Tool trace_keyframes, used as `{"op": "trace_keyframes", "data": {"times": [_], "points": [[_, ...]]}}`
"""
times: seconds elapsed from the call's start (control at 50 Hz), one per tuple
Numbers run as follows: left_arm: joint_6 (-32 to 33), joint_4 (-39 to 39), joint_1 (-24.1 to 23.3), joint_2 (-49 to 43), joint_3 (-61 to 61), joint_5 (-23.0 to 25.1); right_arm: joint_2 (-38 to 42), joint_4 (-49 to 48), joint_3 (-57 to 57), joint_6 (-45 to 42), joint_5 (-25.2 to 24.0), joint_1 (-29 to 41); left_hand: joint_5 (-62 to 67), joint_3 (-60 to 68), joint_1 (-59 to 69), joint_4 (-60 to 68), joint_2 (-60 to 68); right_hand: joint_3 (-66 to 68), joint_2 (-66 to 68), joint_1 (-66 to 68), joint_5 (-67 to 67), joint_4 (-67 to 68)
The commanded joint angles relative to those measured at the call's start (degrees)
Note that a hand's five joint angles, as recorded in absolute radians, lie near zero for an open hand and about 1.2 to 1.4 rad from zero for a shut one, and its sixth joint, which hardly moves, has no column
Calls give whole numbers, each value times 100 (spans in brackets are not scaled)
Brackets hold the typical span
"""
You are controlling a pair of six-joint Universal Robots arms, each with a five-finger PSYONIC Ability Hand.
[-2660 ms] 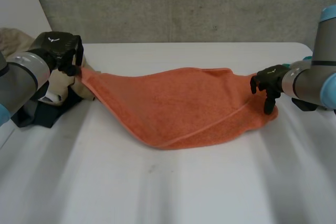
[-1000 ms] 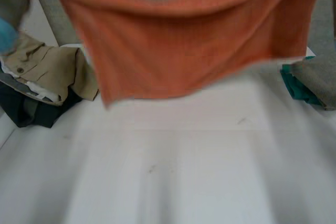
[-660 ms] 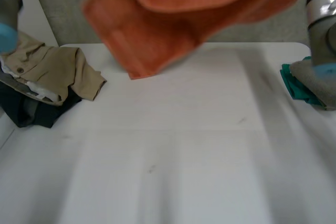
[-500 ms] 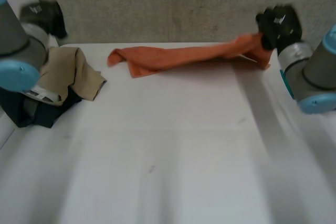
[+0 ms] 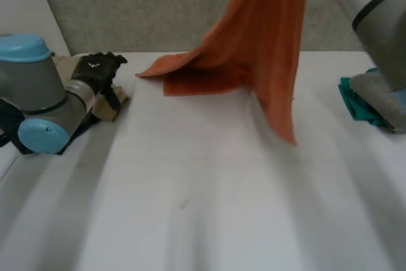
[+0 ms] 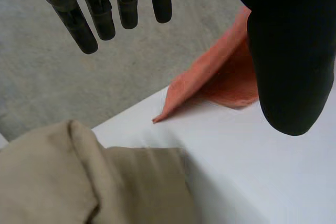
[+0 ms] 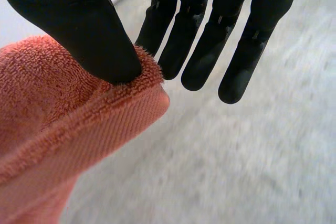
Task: Fold the laundry.
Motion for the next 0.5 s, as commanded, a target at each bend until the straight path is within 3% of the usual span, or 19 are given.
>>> {"op": "trace_keyframes", "data": {"times": [0.02, 0.26, 0.36, 0.48, 0.5], "points": [[-97, -431, -261, -273, 178, 34, -410, 248, -531, -4, -33, 541, -270, -198, -150, -136, -195, 1189, 1262, 1805, 1193, 1151], [-1345, -1222, -736, -502, 530, -265, -595, 943, -1516, -100, 29, 1279, -270, -198, -150, -136, -195, 1189, 1262, 1805, 1193, 1151], [-1811, -1661, -1218, -493, 355, 25, -612, 995, -1726, -223, 344, 1393, -235, -163, -116, -102, -161, 1189, 1262, 1805, 1193, 1151], [-1785, -1434, -1518, -563, 257, -229, -682, 1048, -1727, -215, 556, 1332, 2607, 2679, 2726, 2741, 2681, 1189, 1262, 1805, 1193, 1151], [-1777, -1320, -1431, -572, 249, -438, -717, 1074, -1710, -215, 617, 1263, 4226, 4298, 4346, 4360, 4301, 1189, 1262, 1805, 1193, 1151]]}}
